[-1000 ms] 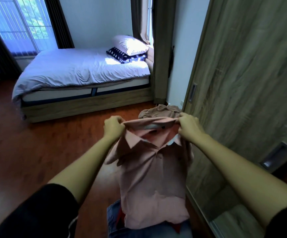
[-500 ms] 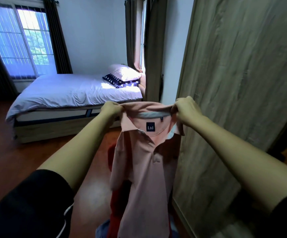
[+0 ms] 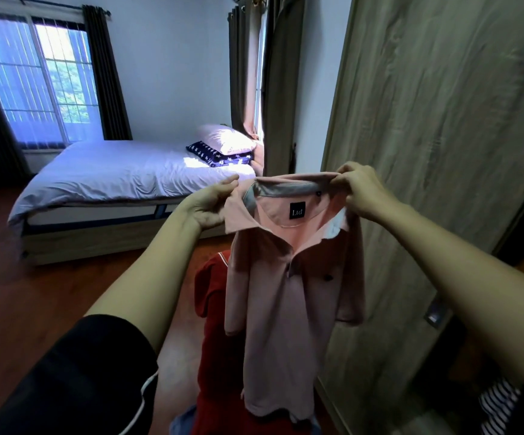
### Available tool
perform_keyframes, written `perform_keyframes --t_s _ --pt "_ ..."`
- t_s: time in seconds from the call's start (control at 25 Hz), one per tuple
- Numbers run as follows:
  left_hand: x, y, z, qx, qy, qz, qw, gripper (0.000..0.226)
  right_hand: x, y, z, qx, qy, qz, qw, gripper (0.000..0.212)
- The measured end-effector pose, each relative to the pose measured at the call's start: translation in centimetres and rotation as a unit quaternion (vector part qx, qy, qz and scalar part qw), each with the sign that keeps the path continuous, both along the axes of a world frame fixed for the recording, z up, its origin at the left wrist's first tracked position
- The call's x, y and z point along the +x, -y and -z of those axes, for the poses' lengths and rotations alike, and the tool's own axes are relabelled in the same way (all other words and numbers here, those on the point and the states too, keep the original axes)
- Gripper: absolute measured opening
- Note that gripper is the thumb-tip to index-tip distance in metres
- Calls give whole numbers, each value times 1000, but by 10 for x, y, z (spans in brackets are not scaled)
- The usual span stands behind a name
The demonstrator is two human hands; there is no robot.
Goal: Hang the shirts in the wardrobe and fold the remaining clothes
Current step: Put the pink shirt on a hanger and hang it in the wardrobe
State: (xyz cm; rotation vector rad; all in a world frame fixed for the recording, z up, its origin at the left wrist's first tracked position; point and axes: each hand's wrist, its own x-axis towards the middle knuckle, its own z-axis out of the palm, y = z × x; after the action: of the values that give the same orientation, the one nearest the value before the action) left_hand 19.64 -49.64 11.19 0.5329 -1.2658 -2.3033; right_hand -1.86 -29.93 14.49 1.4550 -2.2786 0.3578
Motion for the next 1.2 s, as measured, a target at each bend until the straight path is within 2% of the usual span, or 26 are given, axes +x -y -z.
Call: perform_keyframes --t_s 0.08,0.12,0.24,0.32,0.36,0.44,0.48,0.52,0.6,0.64,0.72,0.76,0.8,0.84,0.92,0.96,1.08,1.2 --pt "-8 0 1 29 -57 -39 997 27 4 1 -7 -23 -9 -1 1000 46" --pt "-9 -2 0 22 -50 -46 997 32 7 1 -10 -30 -14 -2 999 47" --pt "-15 -6 4 -45 27 -44 998 28 15 0 -14 -34 -15 -15 999 46" --pt "-18 -9 7 -158 89 -35 983 13 18 1 -15 -32 -11 -17 999 44" --pt "-21 -10 9 -271 135 -34 952 8 20 2 -15 -30 -10 -16 999 44" --pt "-29 -9 17 -481 234 -59 843 29 20 2 -17 -21 -10 -11 1000 43" --pt "-34 -11 18 -522 251 -80 811 34 19 1 -18 -16 -11 -8 1000 42" --pt "-36 -12 19 -532 251 -89 804 34 17 -2 -19 -13 -13 -4 1000 42" --pt "-42 -14 19 -516 222 -88 823 29 12 -10 -22 -18 -8 6 1000 44" --pt "-43 -15 17 -529 214 -81 818 28 8 -16 -24 -21 -3 13 1000 44" --pt "-48 -11 20 -628 220 -54 744 33 2 -30 -28 4 10 28 1000 43" --pt "-52 -11 22 -694 226 -55 682 33 -1 -37 -29 35 14 37 999 43" --pt "-55 -10 23 -739 213 -73 635 28 -4 -44 -29 63 20 46 997 42" --pt "-59 -7 25 -750 195 -102 624 25 -7 -49 -29 81 27 59 995 41" --pt "-64 -6 23 -704 167 -166 670 24 -8 -58 -25 97 22 85 991 38" --pt "-66 -11 19 -686 163 -191 683 24 -6 -62 -23 100 4 100 990 37" --pt "-78 -35 -2 -679 184 -248 665 21 4 -66 -17 115 -75 172 975 34" --pt "-88 -62 -23 -660 166 -214 700 18 7 -69 -10 101 -62 249 961 30"
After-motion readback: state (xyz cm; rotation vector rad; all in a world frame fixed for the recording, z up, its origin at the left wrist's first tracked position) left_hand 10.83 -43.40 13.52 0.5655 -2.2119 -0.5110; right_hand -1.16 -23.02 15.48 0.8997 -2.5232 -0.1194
